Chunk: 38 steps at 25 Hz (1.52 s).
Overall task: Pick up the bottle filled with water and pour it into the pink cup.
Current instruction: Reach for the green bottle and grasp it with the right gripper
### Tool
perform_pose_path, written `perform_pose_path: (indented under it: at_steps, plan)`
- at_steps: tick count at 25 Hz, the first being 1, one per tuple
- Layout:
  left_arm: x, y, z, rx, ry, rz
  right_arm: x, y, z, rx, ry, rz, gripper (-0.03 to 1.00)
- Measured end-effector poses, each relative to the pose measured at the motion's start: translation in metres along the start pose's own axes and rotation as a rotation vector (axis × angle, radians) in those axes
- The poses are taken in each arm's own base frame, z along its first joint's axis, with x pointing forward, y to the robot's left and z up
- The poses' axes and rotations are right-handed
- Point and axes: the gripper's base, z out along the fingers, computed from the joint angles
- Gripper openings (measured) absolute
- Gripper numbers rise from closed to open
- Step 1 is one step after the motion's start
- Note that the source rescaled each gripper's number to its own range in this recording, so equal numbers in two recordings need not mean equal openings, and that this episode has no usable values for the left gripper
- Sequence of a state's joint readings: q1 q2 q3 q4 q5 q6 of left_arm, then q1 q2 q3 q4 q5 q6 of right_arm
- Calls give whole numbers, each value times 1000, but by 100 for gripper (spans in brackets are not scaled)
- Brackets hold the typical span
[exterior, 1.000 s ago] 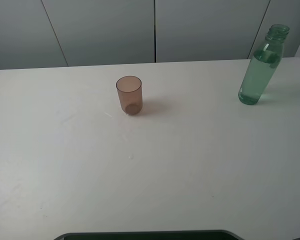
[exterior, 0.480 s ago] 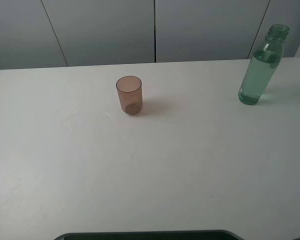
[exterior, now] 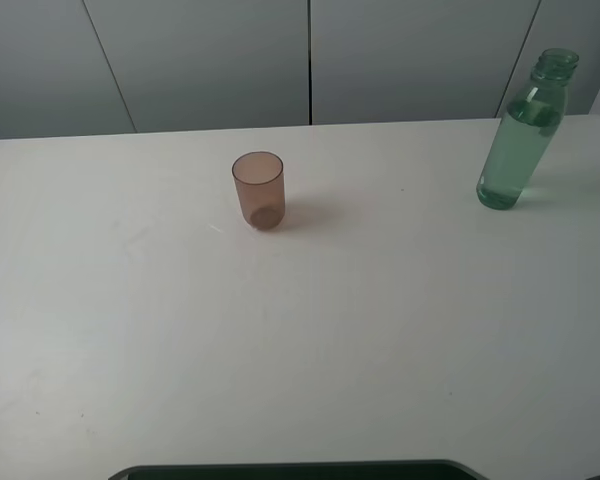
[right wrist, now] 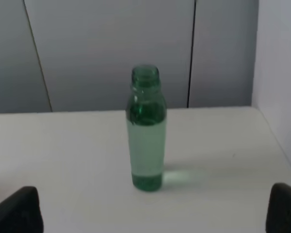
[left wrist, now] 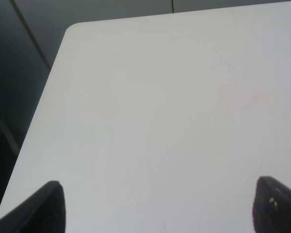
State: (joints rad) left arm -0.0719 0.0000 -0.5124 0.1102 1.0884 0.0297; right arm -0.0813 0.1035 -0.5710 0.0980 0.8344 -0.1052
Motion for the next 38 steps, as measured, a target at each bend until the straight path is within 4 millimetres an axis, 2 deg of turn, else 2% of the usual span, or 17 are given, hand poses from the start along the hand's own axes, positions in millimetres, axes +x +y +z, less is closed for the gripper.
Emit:
perform_pose_path:
  at_steps: [4, 8, 13, 20, 29, 38]
  plan:
    - [0, 0, 0, 0, 0, 0, -19, -3, 21, 8, -131, -4, 100]
    - [0, 0, 0, 0, 0, 4, -21, -7, 51, 26, -170, 32, 100]
    - [0, 0, 0, 0, 0, 4, -5, -13, 90, 60, -216, 99, 100]
    - [0, 0, 0, 0, 0, 4, 16, -13, 129, 42, -209, 162, 100]
    - [0, 0, 0, 0, 0, 4, 34, 7, 176, -73, -98, 76, 100]
    - [0, 0, 0, 0, 0, 4, 56, 11, 217, -78, -70, 26, 100]
